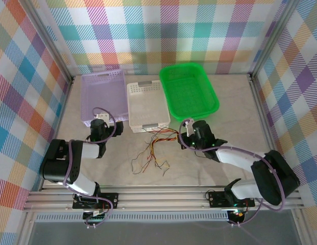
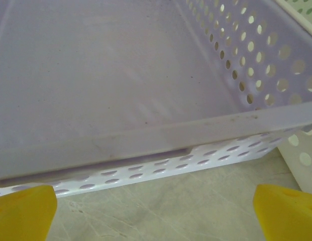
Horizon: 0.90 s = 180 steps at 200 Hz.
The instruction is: Untangle the cables
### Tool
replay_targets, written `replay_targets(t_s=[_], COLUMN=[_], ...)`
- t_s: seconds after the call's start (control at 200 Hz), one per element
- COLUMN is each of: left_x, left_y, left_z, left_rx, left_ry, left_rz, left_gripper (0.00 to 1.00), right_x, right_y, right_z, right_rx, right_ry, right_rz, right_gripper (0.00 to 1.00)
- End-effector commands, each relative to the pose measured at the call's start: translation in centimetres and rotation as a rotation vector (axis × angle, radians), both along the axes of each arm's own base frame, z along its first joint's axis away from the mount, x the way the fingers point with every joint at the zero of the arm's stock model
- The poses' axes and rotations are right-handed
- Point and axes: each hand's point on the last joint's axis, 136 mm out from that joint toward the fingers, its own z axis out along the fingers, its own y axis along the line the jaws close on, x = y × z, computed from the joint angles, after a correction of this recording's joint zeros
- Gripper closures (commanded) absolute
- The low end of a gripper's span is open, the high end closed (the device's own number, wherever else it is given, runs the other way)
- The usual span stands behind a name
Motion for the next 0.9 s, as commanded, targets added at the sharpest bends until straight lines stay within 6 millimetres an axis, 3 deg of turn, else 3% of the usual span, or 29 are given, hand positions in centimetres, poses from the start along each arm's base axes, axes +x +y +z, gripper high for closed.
replay_targets(t_s=[0.0, 0.215, 0.385, 0.505, 0.64, 0.785, 0.895], left_x=[0.6, -1.1, -2.6, -3.3, -4.7, -8.1, -8.6], left_y=[-0.6, -0.8, 1.6, 0.7, -1.3, -0.4, -4.0], left_z=[2.6, 5.3, 8.3, 9.9, 13.6, 15.0, 17.9], left_rx=[-0.002, -0.027, -0.103, -0.137, -0.280, -0.530, -0.708], left_ry=[-0.038, -0.088, 0.033, 0.169, 0.142, 0.129, 0.048], left_rz=[-0.046, -0.050, 0.179, 0.163, 0.093, 0.255, 0.059], left_gripper=[0.00, 0.00, 0.00, 0.00, 0.00, 0.00, 0.00], right_x=[-1.6, -2.9, -3.7, -4.2, -5.0, -6.1, -6.5], right_y=[0.5, 0.4, 0.6, 0.8, 1.0, 1.0, 0.8], right_z=[1.1, 3.2, 4.5, 5.5, 7.1, 9.7, 11.4], right_rx=[0.063, 0.121, 0.158, 0.190, 0.236, 0.291, 0.311], right_ry=[0.012, -0.023, -0.046, -0.064, -0.088, -0.147, -0.180], right_rz=[0.042, 0.071, 0.098, 0.124, 0.161, 0.199, 0.211], right_gripper=[1.00, 1.00, 1.00, 1.00, 1.00, 1.00, 1.00])
